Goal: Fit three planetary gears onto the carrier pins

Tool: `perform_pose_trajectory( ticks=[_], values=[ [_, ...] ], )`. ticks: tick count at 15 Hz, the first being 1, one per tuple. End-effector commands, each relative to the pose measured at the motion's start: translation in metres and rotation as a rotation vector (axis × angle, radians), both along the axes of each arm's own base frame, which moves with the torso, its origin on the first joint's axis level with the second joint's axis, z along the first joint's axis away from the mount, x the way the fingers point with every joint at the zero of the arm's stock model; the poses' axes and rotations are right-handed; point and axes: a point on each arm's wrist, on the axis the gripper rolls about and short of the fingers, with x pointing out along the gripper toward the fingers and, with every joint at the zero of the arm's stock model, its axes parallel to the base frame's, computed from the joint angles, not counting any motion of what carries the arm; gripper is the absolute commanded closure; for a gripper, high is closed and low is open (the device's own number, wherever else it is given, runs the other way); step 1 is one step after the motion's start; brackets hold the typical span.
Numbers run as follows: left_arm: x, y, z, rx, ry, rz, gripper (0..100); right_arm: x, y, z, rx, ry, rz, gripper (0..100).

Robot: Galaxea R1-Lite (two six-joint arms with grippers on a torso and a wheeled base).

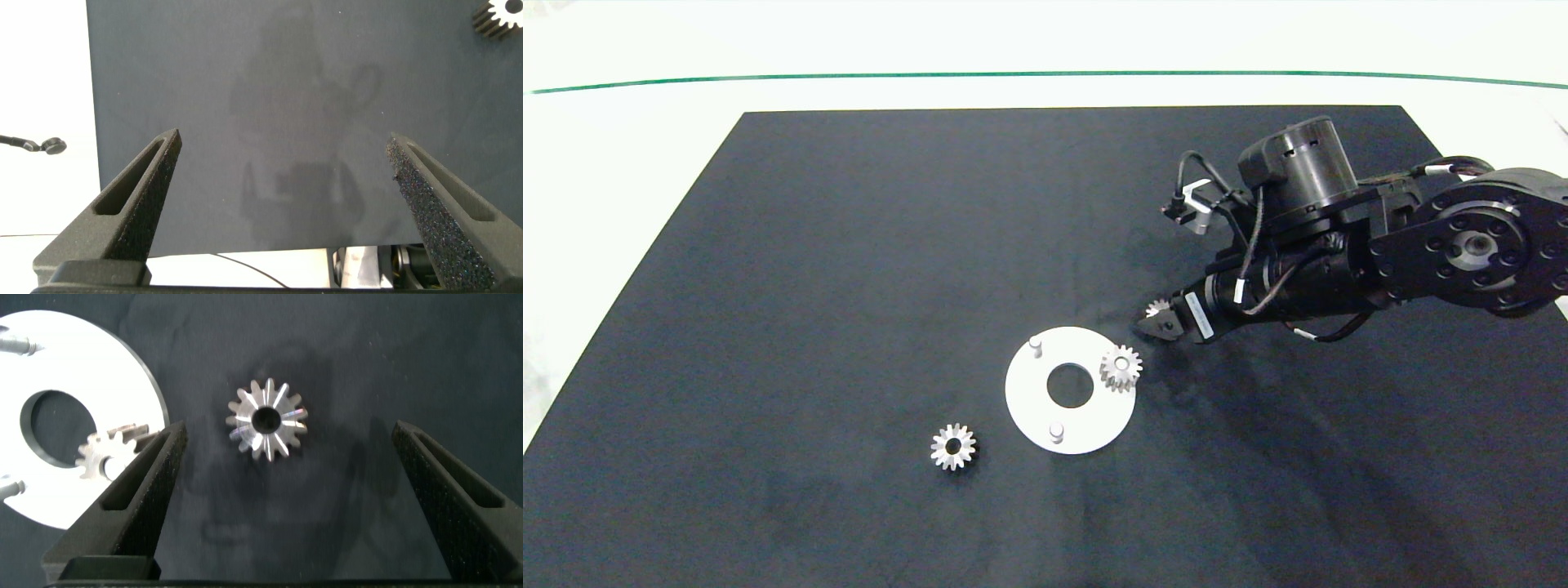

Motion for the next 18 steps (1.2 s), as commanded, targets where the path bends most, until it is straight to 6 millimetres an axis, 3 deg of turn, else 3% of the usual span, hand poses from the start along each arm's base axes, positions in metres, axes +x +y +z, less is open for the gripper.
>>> perform_pose_trajectory(
  ticks=[1, 7, 18],
  values=[
    [0.000, 0.000, -0.001, 0.001, 0.002, 0.001, 0, 0.006, 0.004, -0.009, -0.002, 0.013, -0.008, 0],
    [0.000, 0.000, -0.001, 0.001, 0.002, 0.000, 0, 0.006, 0.004, -0.013, -0.007, 0.024, -0.010, 1],
    [-0.006, 0.000, -0.003, 0.001, 0.008, 0.001, 0, 0.013, 0.002, -0.020, -0.003, 0.027, -0.014, 22]
  ],
)
